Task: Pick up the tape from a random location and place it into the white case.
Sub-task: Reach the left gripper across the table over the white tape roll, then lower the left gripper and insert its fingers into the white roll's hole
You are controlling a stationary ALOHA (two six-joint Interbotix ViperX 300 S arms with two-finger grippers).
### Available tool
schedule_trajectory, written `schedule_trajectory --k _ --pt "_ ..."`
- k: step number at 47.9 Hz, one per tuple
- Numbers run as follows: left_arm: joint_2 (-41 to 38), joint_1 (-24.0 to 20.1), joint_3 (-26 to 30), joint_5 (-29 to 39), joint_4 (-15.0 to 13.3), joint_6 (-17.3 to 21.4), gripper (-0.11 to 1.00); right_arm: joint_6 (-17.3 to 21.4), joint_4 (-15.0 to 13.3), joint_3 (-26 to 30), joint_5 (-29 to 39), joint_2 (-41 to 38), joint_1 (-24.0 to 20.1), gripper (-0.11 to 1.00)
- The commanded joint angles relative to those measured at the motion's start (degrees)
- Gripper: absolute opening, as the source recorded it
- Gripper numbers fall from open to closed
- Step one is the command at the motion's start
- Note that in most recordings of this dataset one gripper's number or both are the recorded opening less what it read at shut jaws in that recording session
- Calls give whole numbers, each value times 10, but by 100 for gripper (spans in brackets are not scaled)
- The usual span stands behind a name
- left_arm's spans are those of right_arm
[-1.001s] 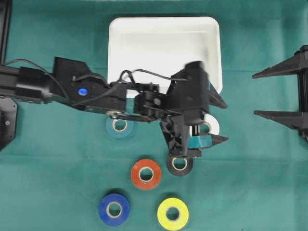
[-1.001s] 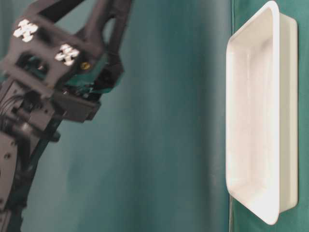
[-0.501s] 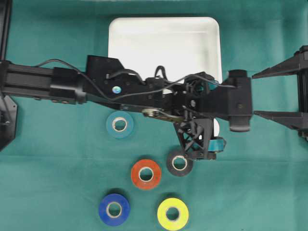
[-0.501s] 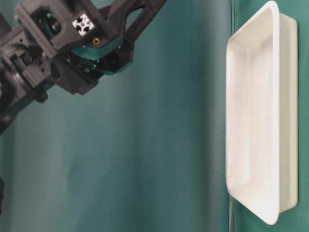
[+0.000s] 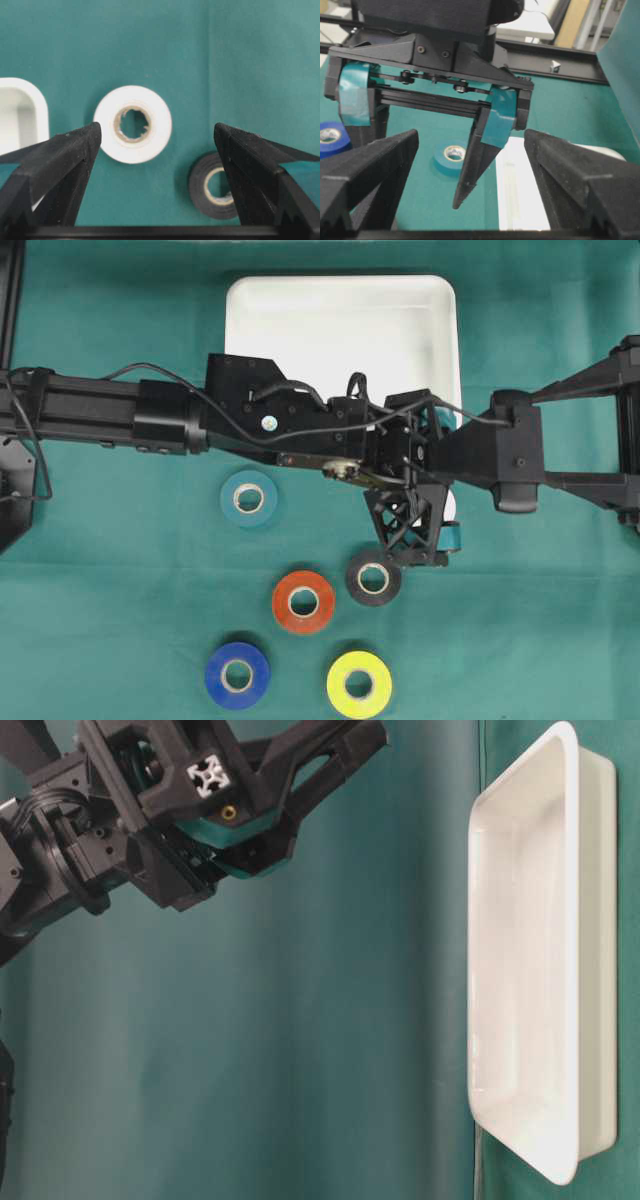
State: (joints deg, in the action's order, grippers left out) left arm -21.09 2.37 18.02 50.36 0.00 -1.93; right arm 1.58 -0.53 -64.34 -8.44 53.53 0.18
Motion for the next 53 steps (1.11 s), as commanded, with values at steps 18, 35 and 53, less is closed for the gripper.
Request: schedule_trajectory --k 18,35,53 --pt "13 -3 8 -11 2 1 97 -1 -4 17 -2 -9 1 90" --pt "12 -3 -4 -31 2 -1 97 -1 -4 18 3 -9 1 90" --pt "-22 2 -39 -80 2 -3 97 -1 -4 18 2 -10 1 90"
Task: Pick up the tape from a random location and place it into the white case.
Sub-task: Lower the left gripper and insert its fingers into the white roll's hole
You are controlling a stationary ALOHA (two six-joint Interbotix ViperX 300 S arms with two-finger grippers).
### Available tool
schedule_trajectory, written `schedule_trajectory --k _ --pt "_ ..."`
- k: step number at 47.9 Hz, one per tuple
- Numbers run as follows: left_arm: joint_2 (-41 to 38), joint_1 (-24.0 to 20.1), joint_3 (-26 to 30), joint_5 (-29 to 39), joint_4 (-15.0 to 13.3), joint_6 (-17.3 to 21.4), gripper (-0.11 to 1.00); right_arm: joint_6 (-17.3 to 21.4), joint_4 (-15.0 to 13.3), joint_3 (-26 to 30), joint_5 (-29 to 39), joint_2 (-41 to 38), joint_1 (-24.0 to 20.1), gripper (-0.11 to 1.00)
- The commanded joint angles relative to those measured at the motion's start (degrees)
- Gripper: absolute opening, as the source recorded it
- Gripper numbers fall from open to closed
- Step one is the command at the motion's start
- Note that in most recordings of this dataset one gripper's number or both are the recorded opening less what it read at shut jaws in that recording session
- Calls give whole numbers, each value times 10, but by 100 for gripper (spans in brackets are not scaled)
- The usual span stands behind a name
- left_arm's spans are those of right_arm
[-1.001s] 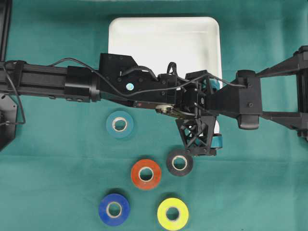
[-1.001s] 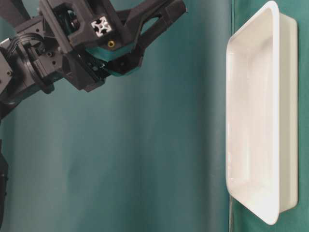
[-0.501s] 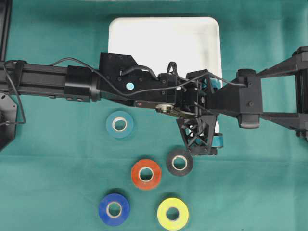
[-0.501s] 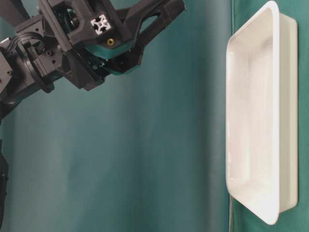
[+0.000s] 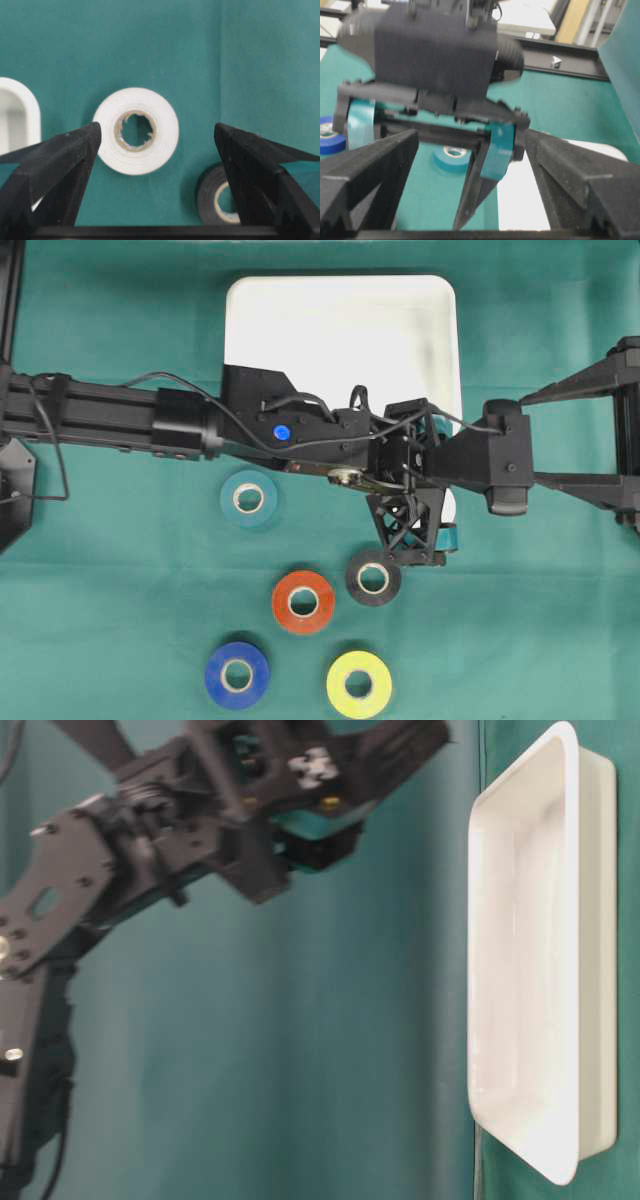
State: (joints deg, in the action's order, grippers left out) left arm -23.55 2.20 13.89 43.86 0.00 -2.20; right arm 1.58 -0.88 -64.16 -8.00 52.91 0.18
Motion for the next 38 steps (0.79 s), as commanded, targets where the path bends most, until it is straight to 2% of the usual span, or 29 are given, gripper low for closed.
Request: schedule_trajectory --k 1,23,29,38 --pt "0 4 0 -17 2 0 97 -1 -1 17 -2 -4 1 90" --pt "-61 4 -37 -84 -3 -5 97 -1 -1 15 -2 -13 1 90" --pt "-65 4 -47 -88 -3 -25 97 0 -1 15 -2 -13 1 90" --pt "-68 4 -58 -99 -3 -33 97 -1 -1 15 -2 -16 1 90"
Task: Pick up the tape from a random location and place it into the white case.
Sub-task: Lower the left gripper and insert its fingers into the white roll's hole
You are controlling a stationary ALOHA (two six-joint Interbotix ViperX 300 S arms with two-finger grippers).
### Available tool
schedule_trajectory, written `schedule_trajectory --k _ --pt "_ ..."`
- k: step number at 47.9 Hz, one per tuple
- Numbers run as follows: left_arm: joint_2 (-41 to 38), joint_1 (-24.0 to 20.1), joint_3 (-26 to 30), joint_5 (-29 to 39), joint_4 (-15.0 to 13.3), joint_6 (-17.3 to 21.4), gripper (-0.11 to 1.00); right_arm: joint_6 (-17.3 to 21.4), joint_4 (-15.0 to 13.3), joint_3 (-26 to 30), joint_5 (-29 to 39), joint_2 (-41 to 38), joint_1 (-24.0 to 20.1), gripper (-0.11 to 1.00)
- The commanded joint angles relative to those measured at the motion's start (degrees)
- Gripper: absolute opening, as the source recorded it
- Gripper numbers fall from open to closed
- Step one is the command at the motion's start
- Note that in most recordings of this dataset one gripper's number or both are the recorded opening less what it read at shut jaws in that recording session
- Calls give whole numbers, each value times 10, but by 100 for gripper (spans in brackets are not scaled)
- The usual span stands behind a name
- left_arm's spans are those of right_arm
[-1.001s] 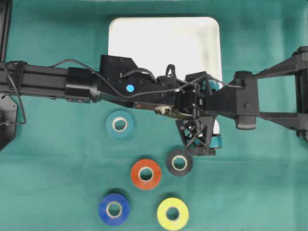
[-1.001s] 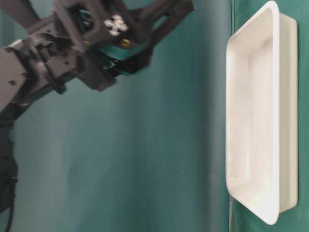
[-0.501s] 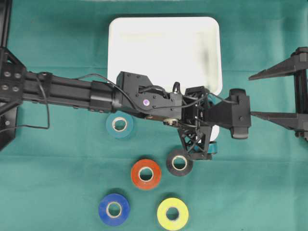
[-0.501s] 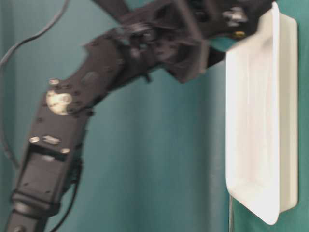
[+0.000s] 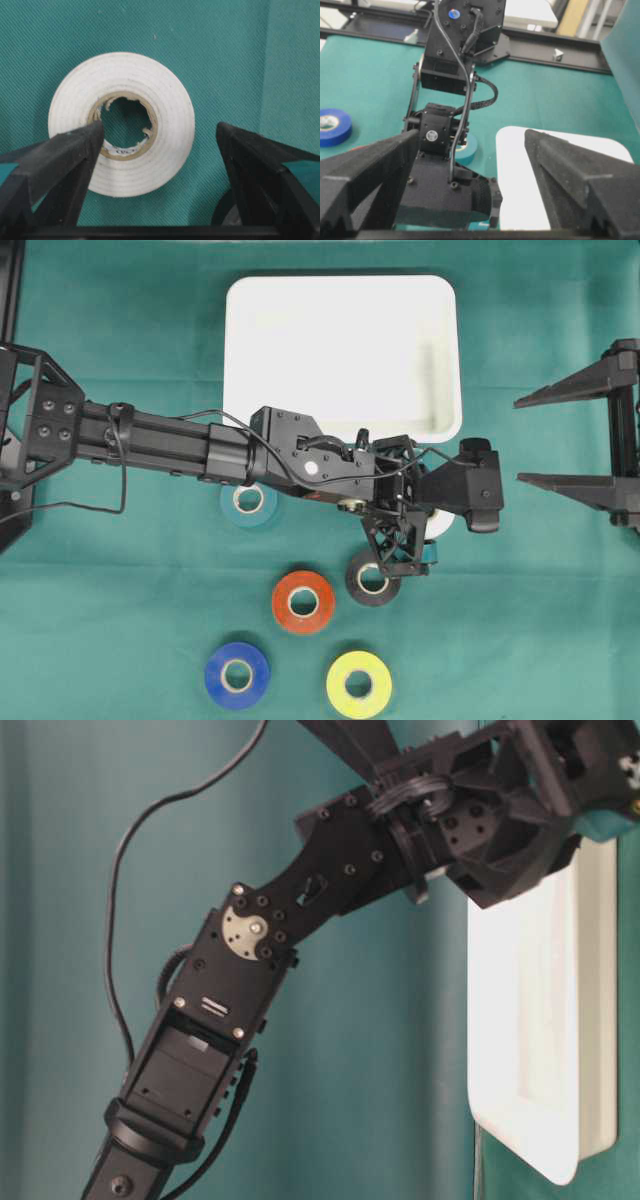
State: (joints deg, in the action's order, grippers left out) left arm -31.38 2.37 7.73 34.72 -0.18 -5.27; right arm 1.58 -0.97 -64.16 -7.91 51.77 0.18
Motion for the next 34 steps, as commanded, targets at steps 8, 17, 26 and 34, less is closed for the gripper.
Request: schedule_trajectory --k 8,17,26,34 --pt "-4 2 3 -12 -1 -2 97 -1 0 15 -3 -6 1 90" --pt "-23 0 6 -19 -1 -2 97 -1 0 15 -3 -5 1 90" --pt "-25 0 4 -20 -1 -3 97 -1 -1 15 -3 -6 2 90" --pt "-25 1 2 -22 -1 -3 97 -1 -1 15 -3 -9 4 90"
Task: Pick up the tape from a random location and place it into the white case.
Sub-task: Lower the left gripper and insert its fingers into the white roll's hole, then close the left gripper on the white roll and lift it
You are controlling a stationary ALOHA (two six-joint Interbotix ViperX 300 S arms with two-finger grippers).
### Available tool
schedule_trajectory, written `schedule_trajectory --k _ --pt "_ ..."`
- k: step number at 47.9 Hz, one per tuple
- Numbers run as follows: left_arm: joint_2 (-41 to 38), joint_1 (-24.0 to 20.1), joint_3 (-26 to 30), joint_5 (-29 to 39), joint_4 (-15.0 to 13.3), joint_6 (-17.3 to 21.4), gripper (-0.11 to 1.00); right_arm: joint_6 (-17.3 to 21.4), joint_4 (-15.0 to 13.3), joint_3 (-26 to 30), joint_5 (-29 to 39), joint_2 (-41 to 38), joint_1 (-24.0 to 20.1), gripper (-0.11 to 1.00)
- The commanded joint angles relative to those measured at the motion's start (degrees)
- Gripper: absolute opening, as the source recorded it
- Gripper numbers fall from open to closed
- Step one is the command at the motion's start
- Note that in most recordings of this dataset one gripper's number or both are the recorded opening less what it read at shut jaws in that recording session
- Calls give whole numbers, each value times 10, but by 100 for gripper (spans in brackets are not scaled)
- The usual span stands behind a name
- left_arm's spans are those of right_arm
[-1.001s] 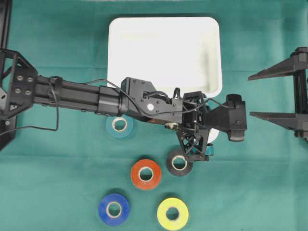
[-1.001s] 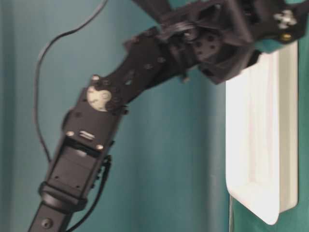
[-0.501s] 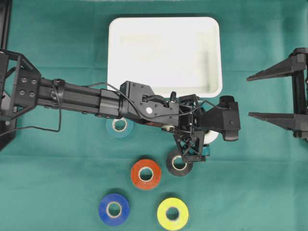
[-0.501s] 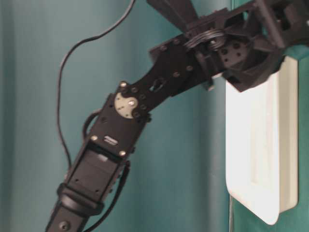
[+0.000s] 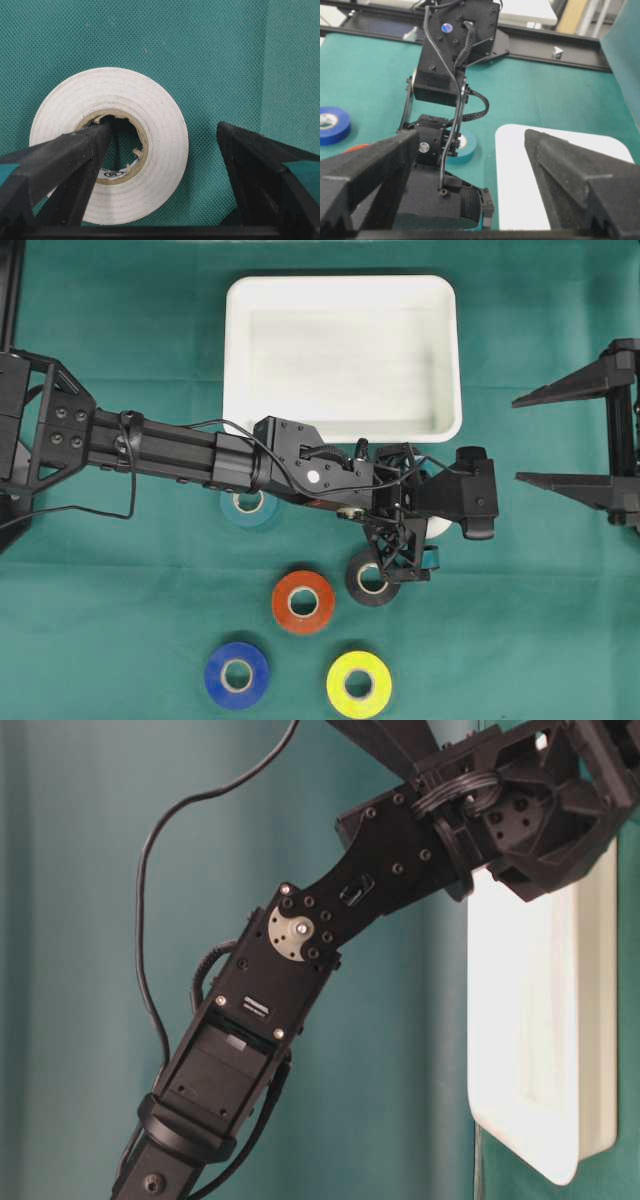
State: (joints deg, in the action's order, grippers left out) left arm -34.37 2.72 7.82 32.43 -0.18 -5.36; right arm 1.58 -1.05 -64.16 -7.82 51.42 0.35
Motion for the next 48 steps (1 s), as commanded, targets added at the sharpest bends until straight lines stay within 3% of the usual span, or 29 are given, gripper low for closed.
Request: schedule_trajectory --k 1,7,11,22,48 --pt "5 -3 0 0 -1 -2 97 -1 1 15 -4 -5 3 90" --pt "5 -1 1 -1 -1 -1 93 -1 1 15 -4 -5 3 90" --pt "5 3 0 -1 0 -2 84 -1 1 15 -4 -6 3 90" --pt "6 5 -1 7 -1 -1 27 -1 1 15 -4 -6 3 90" --pt "11 11 5 15 -1 -2 26 0 1 16 -4 -6 3 90"
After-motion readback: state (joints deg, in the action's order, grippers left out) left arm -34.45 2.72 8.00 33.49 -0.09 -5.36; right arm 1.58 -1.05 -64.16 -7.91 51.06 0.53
